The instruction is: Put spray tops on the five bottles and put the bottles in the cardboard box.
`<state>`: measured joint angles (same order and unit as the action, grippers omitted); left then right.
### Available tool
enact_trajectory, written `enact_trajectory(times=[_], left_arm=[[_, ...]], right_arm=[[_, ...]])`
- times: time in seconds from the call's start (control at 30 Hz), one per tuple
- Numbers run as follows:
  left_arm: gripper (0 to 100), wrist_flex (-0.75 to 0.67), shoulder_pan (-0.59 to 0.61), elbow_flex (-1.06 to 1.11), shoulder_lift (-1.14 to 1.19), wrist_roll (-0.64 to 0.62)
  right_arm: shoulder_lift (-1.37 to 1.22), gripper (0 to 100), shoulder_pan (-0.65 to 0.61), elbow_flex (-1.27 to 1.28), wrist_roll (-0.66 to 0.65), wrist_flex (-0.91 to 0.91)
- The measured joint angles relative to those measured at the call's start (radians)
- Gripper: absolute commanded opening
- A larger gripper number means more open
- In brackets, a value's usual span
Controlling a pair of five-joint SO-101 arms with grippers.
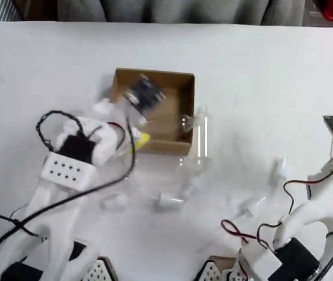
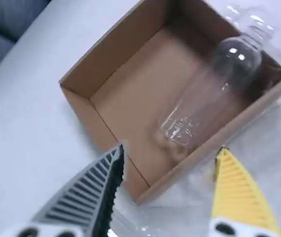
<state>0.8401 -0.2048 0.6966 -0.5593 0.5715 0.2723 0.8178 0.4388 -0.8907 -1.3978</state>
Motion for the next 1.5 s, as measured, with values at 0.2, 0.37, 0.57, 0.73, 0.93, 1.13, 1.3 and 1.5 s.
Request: enact_trajectory(times=[0.2,0.37,0.57,0.73,0.93,1.13,1.3,1.5], left_arm=[[29,0.002,-0.028,-0.055,0.077,0.206],[34,0.002,-0.08,-0.143,0.287,0.241],[35,0.002,-0.124,-0.21,0.405,0.242],[35,-0.005,-0.133,-0.293,0.459,0.249],[34,0.041,-0.129,-0.486,0.552,0.25],[31,0.063,-0.132,-0.617,0.717,0.269],[31,0.086,-0.132,-0.628,0.798,0.295],[30,-0.002,-0.13,-0.629,0.885,0.292]], right_arm=[[0.0,12.2,0.023,0.025,-0.038,0.048],[0.0,12.2,0.023,0.025,-0.041,0.051],[0.0,12.2,0.021,0.025,-0.041,0.054],[0.0,12.1,0.021,0.025,-0.041,0.061],[0.0,12.0,0.021,0.025,-0.041,0.087],[0.0,12.0,0.021,0.025,-0.048,0.087],[0.0,12.0,0.021,0.038,-0.078,0.087],[0.0,12.0,0.021,0.054,-0.081,0.087]])
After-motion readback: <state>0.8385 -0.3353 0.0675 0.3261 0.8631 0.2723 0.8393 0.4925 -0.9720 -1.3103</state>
